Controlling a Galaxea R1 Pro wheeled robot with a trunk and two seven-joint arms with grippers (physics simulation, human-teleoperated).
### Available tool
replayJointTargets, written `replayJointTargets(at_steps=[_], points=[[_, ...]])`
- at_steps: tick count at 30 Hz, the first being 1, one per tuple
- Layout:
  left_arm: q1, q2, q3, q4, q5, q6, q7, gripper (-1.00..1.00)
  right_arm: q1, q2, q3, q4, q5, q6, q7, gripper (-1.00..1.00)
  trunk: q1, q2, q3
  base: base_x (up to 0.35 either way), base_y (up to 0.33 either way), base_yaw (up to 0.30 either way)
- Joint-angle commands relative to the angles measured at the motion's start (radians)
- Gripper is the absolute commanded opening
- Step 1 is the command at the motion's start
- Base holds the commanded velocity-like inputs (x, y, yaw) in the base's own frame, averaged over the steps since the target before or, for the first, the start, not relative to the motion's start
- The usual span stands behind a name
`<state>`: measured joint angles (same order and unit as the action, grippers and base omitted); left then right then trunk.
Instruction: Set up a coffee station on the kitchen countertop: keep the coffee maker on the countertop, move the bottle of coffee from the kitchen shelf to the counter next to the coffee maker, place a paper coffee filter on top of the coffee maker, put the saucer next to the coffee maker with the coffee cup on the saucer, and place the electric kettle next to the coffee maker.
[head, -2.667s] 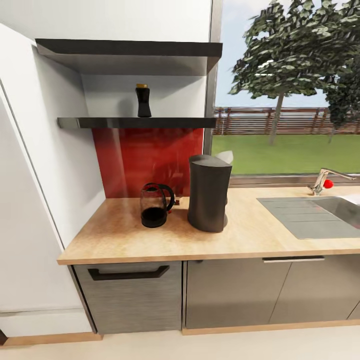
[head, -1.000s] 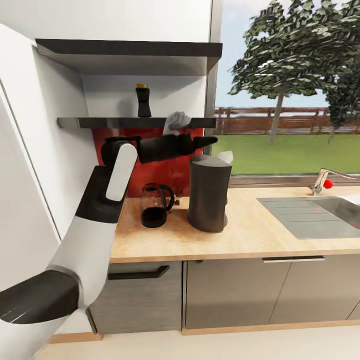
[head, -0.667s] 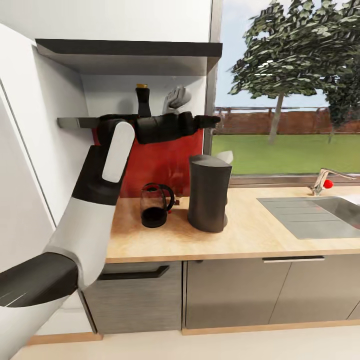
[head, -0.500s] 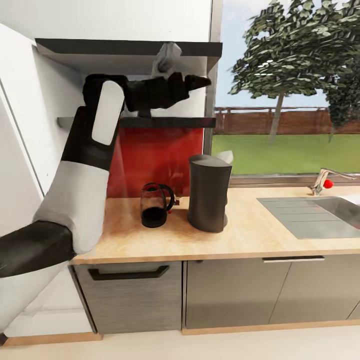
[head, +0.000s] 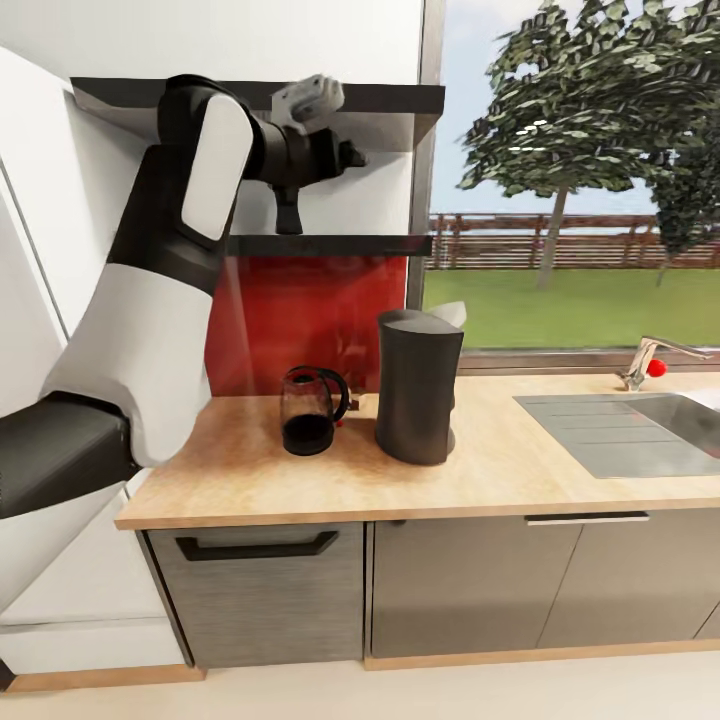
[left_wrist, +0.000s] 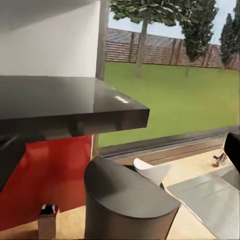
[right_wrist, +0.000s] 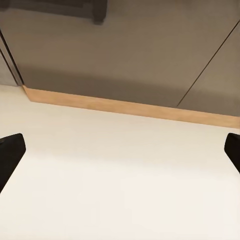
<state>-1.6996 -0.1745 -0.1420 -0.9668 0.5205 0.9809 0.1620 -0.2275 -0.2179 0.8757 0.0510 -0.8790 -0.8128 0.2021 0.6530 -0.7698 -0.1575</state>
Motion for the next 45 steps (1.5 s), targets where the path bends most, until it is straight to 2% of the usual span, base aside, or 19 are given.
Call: replayJointTargets(at_steps=[1, 4, 10, 12, 13, 14, 17, 18, 19, 21, 22, 24, 27, 28, 33, 45], points=[[-0.001, 0.000, -0.019, 0.000, 0.007, 0.002, 0.049, 1.00, -0.001, 0.000, 0.005, 0.003, -0.011, -0.003, 0.009, 1.00, 0.000, -0.001, -0.002, 0.000, 0.000, 0.000], [-0.001, 0.006, -0.058, -0.005, 0.003, -0.001, 0.099, 1.00, -0.001, 0.000, 0.005, 0.003, -0.011, -0.003, 0.008, 1.00, 0.000, -0.001, -0.002, 0.000, 0.000, 0.000], [-0.002, 0.038, -0.075, -0.024, -0.007, -0.008, 0.120, 1.00, -0.001, 0.000, 0.005, 0.003, -0.010, -0.003, 0.008, 1.00, 0.000, -0.001, -0.002, 0.001, 0.000, 0.000], [-0.002, 0.050, -0.076, -0.031, -0.021, -0.012, 0.123, 1.00, -0.001, 0.000, 0.005, 0.003, -0.011, -0.003, 0.008, 1.00, 0.000, -0.001, -0.002, 0.059, 0.000, 0.000], [-0.002, 0.072, -0.077, -0.038, -0.059, -0.015, 0.134, 1.00, -0.001, 0.000, 0.005, 0.003, -0.010, -0.002, 0.009, 1.00, 0.000, -0.001, -0.002, 0.205, 0.000, 0.000], [-0.002, 0.078, -0.077, -0.039, -0.071, -0.016, 0.144, 1.00, -0.001, 0.000, 0.006, 0.003, -0.010, -0.001, 0.009, 1.00, 0.000, -0.001, -0.002, 0.149, 0.000, 0.000], [-0.002, 0.084, -0.077, -0.040, -0.083, -0.017, 0.174, 1.00, 0.000, 0.001, 0.008, 0.003, -0.008, 0.000, 0.011, 1.00, 0.000, -0.001, -0.002, 0.077, 0.000, 0.000], [-0.002, 0.088, -0.076, -0.040, -0.088, -0.018, 0.214, 1.00, 0.010, 0.001, 0.009, 0.002, -0.005, 0.001, 0.013, 1.00, 0.000, -0.001, -0.002, 0.031, 0.000, 0.000], [-0.002, 0.089, -0.076, -0.040, -0.089, -0.018, 0.228, 1.00, 0.023, 0.001, 0.010, 0.002, 0.003, 0.001, 0.014, 1.00, 0.000, -0.001, -0.002, 0.067, 0.000, 0.000], [-0.002, 0.091, -0.076, -0.040, -0.090, -0.018, 0.237, 1.00, 0.037, 0.002, 0.013, 0.001, 0.026, 0.000, 0.014, 1.00, 0.000, -0.001, -0.002, 0.122, 0.000, 0.000], [-0.002, 0.091, -0.076, -0.041, -0.090, -0.018, 0.243, 1.00, 0.048, 0.002, 0.020, 0.001, 0.072, -0.001, 0.014, 1.00, 0.000, -0.001, -0.002, 0.207, 0.000, 0.000], [-0.002, 0.092, -0.076, -0.042, -0.091, -0.018, 0.249, 1.00, 0.070, 0.003, 0.029, 0.001, 0.200, -0.002, 0.011, 1.00, 0.000, -0.001, -0.002, 0.153, 0.000, 0.000], [-0.002, 0.092, -0.076, -0.042, -0.091, -0.018, 0.252, 1.00, 0.084, 0.008, 0.034, 0.001, 0.306, -0.003, 0.007, 1.00, 0.000, -0.001, -0.002, 0.065, 0.000, 0.000], [-0.002, 0.092, -0.076, -0.042, -0.091, -0.018, 0.253, 1.00, 0.090, 0.010, 0.035, 0.001, 0.326, -0.004, 0.006, 1.00, 0.000, -0.001, -0.002, 0.060, 0.000, 0.000], [-0.002, 0.093, -0.076, -0.042, -0.091, -0.018, 0.254, 1.00, 0.111, 0.015, 0.037, 0.001, 0.359, -0.005, 0.005, 1.00, 0.000, -0.001, -0.002, 0.192, 0.000, 0.000], [-0.002, 0.093, -0.076, -0.040, -0.091, -0.018, 0.254, 1.00, 0.114, 0.014, 0.037, 0.000, 0.364, -0.005, 0.005, 1.00, 0.000, -0.001, -0.002, 0.141, 0.000, 0.000]])
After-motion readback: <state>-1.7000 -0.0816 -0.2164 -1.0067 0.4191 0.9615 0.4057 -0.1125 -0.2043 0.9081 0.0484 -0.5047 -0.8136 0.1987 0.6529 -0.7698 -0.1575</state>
